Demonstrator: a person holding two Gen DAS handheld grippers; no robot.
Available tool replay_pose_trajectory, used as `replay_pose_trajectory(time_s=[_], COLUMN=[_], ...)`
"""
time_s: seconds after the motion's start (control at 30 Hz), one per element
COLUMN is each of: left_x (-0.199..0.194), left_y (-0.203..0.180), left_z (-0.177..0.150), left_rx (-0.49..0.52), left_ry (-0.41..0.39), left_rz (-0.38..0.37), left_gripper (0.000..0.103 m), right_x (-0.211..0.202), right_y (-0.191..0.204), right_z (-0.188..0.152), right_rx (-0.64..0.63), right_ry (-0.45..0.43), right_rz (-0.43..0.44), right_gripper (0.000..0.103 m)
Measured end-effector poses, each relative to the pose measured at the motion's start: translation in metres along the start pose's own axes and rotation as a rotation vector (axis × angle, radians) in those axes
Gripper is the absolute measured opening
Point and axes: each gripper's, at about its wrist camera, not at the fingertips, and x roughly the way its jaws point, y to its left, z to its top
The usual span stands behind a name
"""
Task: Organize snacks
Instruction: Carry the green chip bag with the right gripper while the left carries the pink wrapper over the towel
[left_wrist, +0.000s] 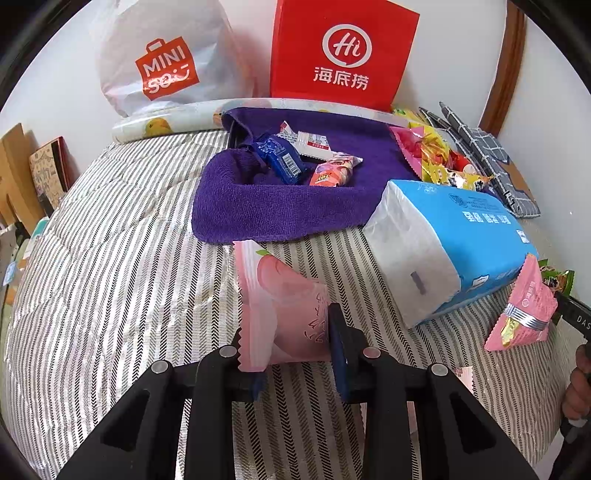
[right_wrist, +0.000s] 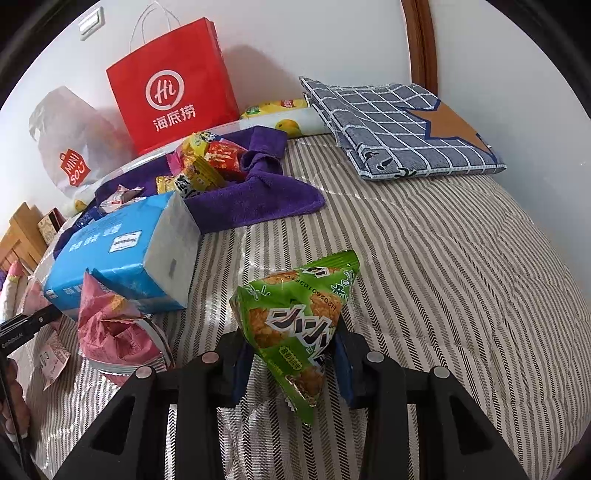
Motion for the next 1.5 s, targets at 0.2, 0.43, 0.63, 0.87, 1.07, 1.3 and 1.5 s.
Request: replay_pose_trajectory(time_s=[0.2, 0.43, 0.63, 0.87, 1.07, 1.3, 1.5], left_x=[-0.015, -0.045, -0.061, -0.077, -0.083, -0.082, -0.068], left_y=[0.008, -0.001, -0.013, -0.033, -0.047, -0.064, -0.074], left_z=[0.002, 0.009, 0.017, 0.028, 0.042, 0.059, 0.076], left_rx=[-0.024, -0.001, 0.008, 0.041, 0.05, 0.068, 0.074], left_ry=[-0.004, -0.056, -0.068, -0.094, -0.101, -0.101, -0.087], left_rz=[-0.03, -0.053, -0.092, -0.113, -0.156, -0.193, -0.208], left_gripper=[0.026, 0.026, 0.026, 0.026, 0.026, 0.026, 0.026], right_x=[-0.02, -0.047, -0.072, -0.088, -0.089, -0.079, -0.068], right_y=[-0.001, 0.016, 0.034, 0.055, 0.07, 0.088, 0.102], right_z=[0.001, 0.016, 0.03, 0.046, 0.051, 0.062, 0.076], right_rx=[0.007, -0.032, -0.063, -0.102, -0.121, -0.14, -0.165], right_ry=[-0.046, -0.092, -0.158, -0.198, -0.205, -0.187, -0.182], right_rz=[0.007, 0.004, 0.056, 0.082, 0.117, 0.153, 0.18], right_gripper=[0.034, 0.034, 0.034, 0.034, 0.034, 0.034, 0.034])
